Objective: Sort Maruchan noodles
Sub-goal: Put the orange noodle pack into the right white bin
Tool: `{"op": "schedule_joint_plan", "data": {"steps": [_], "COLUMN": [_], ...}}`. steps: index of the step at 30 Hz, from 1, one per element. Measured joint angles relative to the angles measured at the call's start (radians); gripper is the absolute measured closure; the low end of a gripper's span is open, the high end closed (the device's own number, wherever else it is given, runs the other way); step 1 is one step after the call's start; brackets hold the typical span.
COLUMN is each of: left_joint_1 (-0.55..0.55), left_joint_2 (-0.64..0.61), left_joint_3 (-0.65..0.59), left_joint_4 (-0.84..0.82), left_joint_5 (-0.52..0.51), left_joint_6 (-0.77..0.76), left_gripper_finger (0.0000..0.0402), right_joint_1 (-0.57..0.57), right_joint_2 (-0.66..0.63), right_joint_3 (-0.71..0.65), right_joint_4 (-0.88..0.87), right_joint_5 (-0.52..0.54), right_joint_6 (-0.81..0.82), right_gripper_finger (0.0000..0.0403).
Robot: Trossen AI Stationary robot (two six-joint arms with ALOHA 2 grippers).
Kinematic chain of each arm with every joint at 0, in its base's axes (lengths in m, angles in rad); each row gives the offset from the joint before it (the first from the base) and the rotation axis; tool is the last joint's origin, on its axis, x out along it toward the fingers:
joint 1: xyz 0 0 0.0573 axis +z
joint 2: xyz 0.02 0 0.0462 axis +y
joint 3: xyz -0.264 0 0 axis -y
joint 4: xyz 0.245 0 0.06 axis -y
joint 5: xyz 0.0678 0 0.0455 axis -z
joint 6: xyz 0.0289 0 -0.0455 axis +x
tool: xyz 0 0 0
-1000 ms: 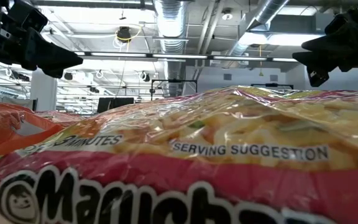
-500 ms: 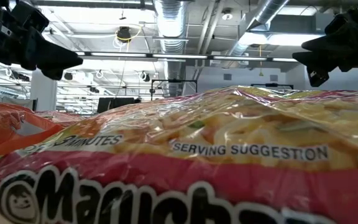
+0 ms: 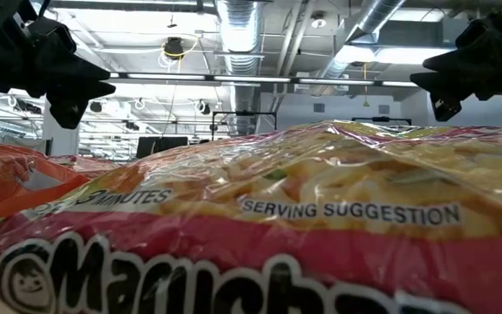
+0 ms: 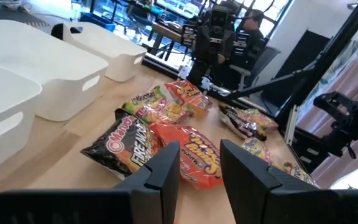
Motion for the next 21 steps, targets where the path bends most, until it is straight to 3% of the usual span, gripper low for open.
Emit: {"op": "schedule_joint_plan", "data": {"steps": [14, 21], "left_joint_1": [0.000, 0.000], "left_joint_2": [0.000, 0.000], "left_joint_3": [0.000, 0.000], "left_joint_4": [0.001, 0.004], "left_joint_5": [-0.015, -0.054], "left_joint_6": [0.008, 0.008], "left_gripper_finger": [0.0300, 0.0300], "right_joint_1": [-0.002, -0.003], "right_joint_2": [0.000, 0.000], "right_joint_3": [0.011, 0.013], "right_joint_4": [0.084, 0.313], "right_joint_5": [0.034, 0.072], "right_joint_6": [0.095, 0.095], "right_gripper_finger": [0.0239, 0.0239]}}
